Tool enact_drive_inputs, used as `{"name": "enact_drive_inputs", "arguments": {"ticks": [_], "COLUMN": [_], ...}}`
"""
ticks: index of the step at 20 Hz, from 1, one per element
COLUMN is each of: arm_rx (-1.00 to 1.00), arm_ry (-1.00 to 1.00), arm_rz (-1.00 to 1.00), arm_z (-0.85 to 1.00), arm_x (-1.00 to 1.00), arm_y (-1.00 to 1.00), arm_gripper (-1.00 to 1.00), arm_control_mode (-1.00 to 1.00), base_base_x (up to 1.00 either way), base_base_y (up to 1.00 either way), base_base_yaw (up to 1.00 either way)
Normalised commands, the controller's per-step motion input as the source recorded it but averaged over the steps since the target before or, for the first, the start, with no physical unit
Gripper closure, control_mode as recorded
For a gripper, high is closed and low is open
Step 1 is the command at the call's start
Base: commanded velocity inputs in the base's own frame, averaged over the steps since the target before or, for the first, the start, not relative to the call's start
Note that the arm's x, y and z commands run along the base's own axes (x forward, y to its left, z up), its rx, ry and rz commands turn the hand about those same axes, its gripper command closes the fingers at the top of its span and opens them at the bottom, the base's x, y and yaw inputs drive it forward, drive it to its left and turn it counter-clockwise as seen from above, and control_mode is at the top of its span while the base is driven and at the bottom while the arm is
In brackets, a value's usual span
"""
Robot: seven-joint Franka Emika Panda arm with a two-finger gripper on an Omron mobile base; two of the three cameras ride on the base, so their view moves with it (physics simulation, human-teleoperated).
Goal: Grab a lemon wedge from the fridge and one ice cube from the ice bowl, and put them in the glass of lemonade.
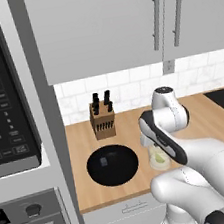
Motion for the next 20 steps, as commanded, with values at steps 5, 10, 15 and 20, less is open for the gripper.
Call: {"name": "enact_drive_inputs", "arguments": {"ticks": [5, 10, 15, 20], "arm_rx": [0.00, 0.00, 0.00, 0.00], "arm_ry": [0.05, 0.04, 0.00, 0.00], "arm_rz": [0.00, 0.00, 0.00, 0.00], "arm_z": [0.00, 0.00, 0.00, 0.00], "arm_x": [0.15, 0.06, 0.00, 0.00], "arm_y": [-0.08, -0.05, 0.00, 0.00], "arm_gripper": [1.00, 1.00, -1.00, -1.00], "arm_control_mode": [-1.00, -1.00, -1.00, -1.00], "base_base_x": [0.00, 0.00, 0.00, 0.00], "base_base_y": [0.00, 0.00, 0.00, 0.00], "base_base_yaw": [0.00, 0.00, 0.00, 0.00]}}
